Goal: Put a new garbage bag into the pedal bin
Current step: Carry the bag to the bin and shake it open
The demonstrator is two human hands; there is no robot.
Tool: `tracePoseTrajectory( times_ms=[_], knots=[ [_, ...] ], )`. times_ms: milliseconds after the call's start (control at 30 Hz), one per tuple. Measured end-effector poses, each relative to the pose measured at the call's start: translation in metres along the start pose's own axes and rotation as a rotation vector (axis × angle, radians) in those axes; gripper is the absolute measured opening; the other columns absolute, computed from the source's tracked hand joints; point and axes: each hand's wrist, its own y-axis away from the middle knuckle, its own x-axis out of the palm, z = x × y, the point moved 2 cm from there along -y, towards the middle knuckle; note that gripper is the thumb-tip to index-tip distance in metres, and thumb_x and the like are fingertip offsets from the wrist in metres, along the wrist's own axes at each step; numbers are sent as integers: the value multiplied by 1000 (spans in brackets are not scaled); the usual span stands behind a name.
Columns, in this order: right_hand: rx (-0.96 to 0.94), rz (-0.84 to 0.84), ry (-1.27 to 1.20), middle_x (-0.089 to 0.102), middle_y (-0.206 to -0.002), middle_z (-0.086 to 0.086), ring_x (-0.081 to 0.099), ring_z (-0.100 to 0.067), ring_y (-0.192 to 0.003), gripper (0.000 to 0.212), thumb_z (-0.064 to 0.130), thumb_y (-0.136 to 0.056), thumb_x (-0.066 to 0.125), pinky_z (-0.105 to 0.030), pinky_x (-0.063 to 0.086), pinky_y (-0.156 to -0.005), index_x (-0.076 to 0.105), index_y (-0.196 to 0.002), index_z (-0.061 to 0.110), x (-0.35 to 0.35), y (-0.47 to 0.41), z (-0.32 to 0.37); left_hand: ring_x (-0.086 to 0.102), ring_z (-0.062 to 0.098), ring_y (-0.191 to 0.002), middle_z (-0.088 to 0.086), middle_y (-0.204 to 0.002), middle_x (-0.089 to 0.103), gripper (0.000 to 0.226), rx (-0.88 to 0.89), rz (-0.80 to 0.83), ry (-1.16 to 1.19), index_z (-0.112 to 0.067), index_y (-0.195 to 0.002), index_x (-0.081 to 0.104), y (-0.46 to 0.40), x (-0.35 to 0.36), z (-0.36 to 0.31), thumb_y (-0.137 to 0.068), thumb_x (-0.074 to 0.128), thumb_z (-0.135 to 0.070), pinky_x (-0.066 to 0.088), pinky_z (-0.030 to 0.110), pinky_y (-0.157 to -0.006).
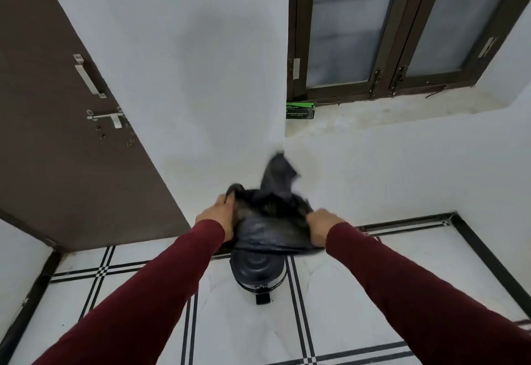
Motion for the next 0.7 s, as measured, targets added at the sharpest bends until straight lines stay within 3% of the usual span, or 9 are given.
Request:
tracePoseTrajectory(
  times_ms=[67,100,200,300,367,467,500,567,700],
  knots=[
    [37,381,80,70,-103,-14,69,-29,-89,37,11,-92,55,-29,55,-68,65,-127,3,6,6,2,59,36,-126,7,-158,31,100,0,262,-25,-18,-161,18,6,14,11,-79,71,-38,50,46,-104],
    [66,346,10,70,-102,-14,69,-30,-90,35,10,-90,56,-27,53,-66,68,-122,2,3,2,1,60,36,-125,5,-157,32,102,7,246,-27,-20,-161,17,7,11,12,-77,71,-42,51,47,-102],
    [194,-304,-366,57,-138,-18,66,-34,-110,36,6,-82,62,-34,52,-89,66,-117,1,-20,-16,-7,66,41,-101,8,-154,31,93,-17,-273,146,-19,-161,13,7,-21,4,-85,67,-22,56,53,-84],
    [34,-1010,-651,24,-162,3,56,-11,-103,53,0,-84,64,-20,46,-101,54,-135,3,-39,-4,-5,60,40,-105,13,-155,31,95,-111,-777,333,-13,-159,16,13,-55,-3,-81,69,-6,56,54,-74],
    [-71,-917,-662,25,-160,8,51,-7,-120,68,1,-90,58,-17,42,-107,38,-154,13,-26,0,-3,58,41,-111,13,-154,32,95,-111,-695,255,-13,-159,14,11,-49,-2,-82,69,-8,58,56,-75],
    [59,-66,-154,54,-140,-16,61,-35,-122,51,8,-89,56,-36,52,-98,54,-140,9,28,-8,-4,65,42,-109,9,-153,32,96,-8,-64,43,-16,-162,11,7,-1,9,-84,67,-19,56,54,-88],
    [97,99,-82,63,-130,-18,64,-37,-118,41,12,-88,57,-36,53,-94,63,-128,5,39,-10,-7,65,40,-111,8,-155,30,98,-9,117,12,-18,-162,10,10,9,14,-84,68,-25,55,51,-93],
    [149,43,-169,70,-120,-19,67,-36,-113,34,13,-84,58,-33,53,-91,69,-114,4,34,-14,-13,65,41,-112,8,-158,26,95,-15,182,24,-16,-161,11,13,8,15,-84,66,-29,54,50,-94],
    [140,-656,-642,43,-152,-14,65,-28,-103,43,2,-77,64,-31,49,-96,63,-120,4,-17,-21,-16,65,45,-96,11,-158,23,83,-80,-405,269,-13,-156,19,14,-30,-4,-85,62,-10,54,51,-80]
  ],
)
